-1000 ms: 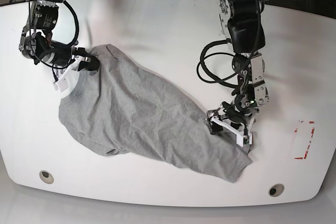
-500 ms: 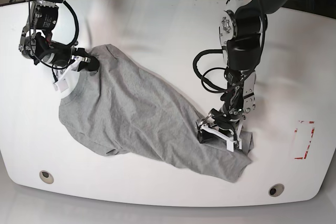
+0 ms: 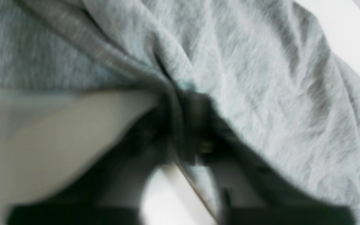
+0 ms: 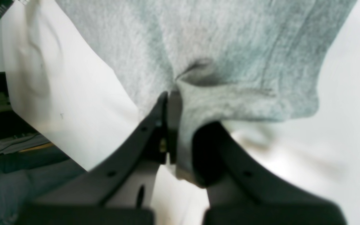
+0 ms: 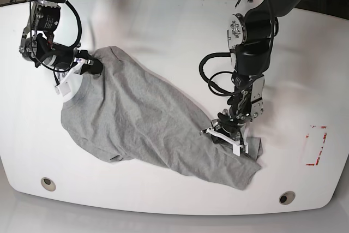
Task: Layout the t-shirt on the table in an organized manner, then fold the t-shirt properly
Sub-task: 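Pull the grasped hem with the left gripper away from the right gripper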
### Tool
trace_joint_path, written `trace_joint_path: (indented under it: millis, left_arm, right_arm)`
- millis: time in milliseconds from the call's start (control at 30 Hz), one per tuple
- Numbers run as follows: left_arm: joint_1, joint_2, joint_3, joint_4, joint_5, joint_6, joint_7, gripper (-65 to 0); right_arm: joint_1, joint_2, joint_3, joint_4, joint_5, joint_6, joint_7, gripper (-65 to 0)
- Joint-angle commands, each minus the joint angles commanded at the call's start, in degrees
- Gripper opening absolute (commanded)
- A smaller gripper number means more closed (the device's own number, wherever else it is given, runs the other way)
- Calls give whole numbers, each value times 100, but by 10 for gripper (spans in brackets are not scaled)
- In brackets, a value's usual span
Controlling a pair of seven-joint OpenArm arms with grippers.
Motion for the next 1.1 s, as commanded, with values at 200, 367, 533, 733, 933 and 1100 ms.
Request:
trace_joint_path:
  millis: [200,367,533,733,933,1100]
  left_arm:
    - [580,0,9,1125,0,-97,176,-631]
    - [1108,18,9,2505,0,-105,976,-631]
    - [1697,9,26,3763,0,-114,1653,-631]
    - [2488,-18,35,5231,0,-114,2259,-631]
    - [3226,-246,35,6646,-9,-123,2866,-631]
    - [3736,-255,9,7385,-9,-123,3226,-631]
  right_arm:
    - [0,0,0,0,0,0,0,-649]
    - [-9,0,0,0,0,0,0,-649]
    - [-9,0,0,-9,0,0,0,-649]
    - [-9,0,0,-9,0,0,0,-649]
    - [-9,0,-9,-9,0,0,0,-649]
    - [-9,0,-9,-9,0,0,0,-649]
